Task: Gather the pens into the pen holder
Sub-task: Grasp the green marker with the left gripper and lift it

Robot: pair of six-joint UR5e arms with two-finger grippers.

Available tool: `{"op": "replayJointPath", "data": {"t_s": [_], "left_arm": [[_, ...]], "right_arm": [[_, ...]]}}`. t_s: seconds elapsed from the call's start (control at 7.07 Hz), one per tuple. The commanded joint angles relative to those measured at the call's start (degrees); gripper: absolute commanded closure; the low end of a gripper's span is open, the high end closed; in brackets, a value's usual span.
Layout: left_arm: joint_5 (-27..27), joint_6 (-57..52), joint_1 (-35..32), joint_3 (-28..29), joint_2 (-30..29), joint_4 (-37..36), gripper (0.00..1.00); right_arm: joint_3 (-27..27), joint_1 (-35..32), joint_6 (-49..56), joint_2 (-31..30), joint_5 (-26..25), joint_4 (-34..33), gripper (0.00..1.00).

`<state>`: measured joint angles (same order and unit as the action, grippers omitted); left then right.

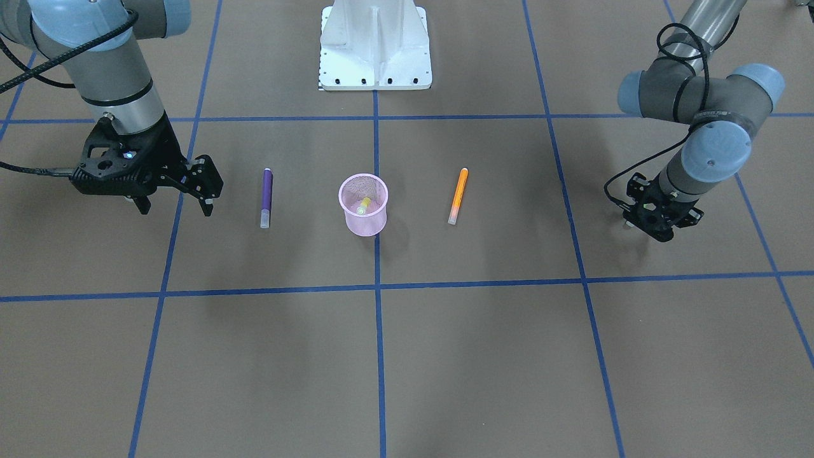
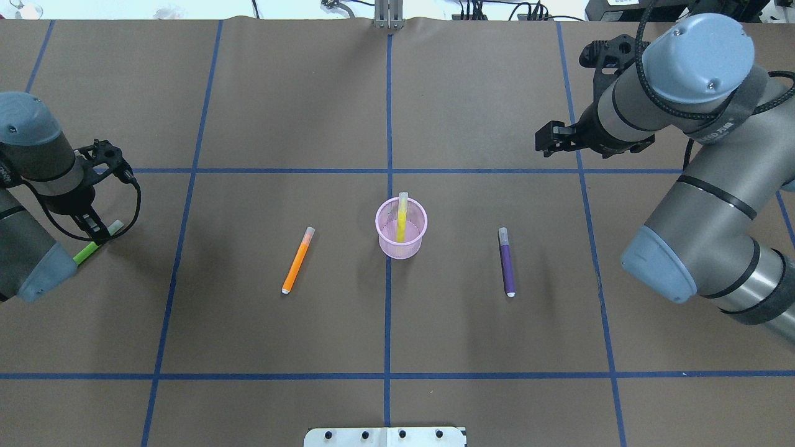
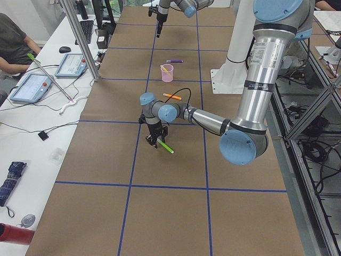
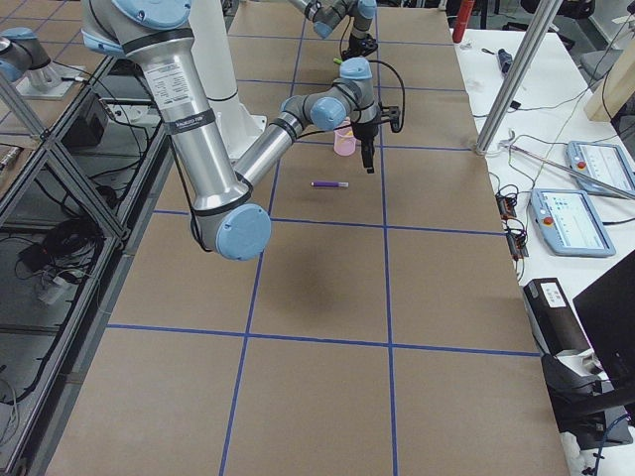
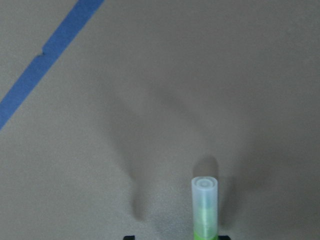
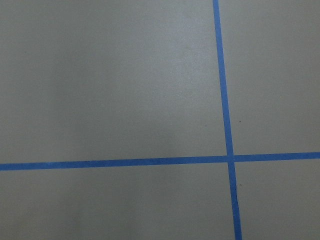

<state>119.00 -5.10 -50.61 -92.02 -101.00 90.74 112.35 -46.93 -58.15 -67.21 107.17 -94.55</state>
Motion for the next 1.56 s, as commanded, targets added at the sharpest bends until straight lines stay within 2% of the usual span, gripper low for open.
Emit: {"op": "replayJointPath", "data": {"t_s": [0.0, 0.14, 0.28, 0.42, 0.71, 0.99, 1.13, 1.27, 1.41], "left_arm": [[0.00, 0.00, 0.51, 0.69, 0.02, -0.03, 0.39], [0.09, 0.00, 0.60, 0.52, 0.02, -0.12, 0.40], [1.14, 0.09, 0.60, 0.70, 0.02, -0.38, 0.57], [2.02, 0.00, 0.60, 0.70, -0.07, -0.30, 0.98], [2.03, 0.00, 0.60, 0.52, 0.02, -0.30, 1.00], [4.56, -0.35, 0.51, -3.84, -0.07, -2.47, 1.00], [5.45, 0.43, 0.42, -6.48, -2.77, -4.23, 1.00], [5.37, 6.10, 0.42, -9.47, -4.36, -4.51, 1.00], [4.93, 11.55, 0.51, -11.24, -8.99, -4.52, 1.00]], "right_arm": [[-0.03, -0.01, -0.03, -0.03, -0.03, 0.07, 0.01], [-0.03, -0.01, -0.12, -0.03, -0.03, 0.07, 0.01], [-0.03, -0.01, -0.12, -0.03, -0.03, 0.07, 0.01], [-0.03, 0.08, -0.12, -0.03, -0.03, 0.07, 0.01], [-0.03, 0.08, -0.12, -0.12, -0.12, 0.07, 0.01], [-0.03, -0.01, -0.03, -0.12, -0.03, 0.07, 0.01], [-0.11, -0.88, 0.66, -0.20, 0.32, -0.02, 0.01], [-0.20, -2.36, 2.59, -0.38, 1.89, -0.11, 0.01], [-0.55, -3.77, 4.43, -1.25, 2.86, -0.11, 0.01]]}}
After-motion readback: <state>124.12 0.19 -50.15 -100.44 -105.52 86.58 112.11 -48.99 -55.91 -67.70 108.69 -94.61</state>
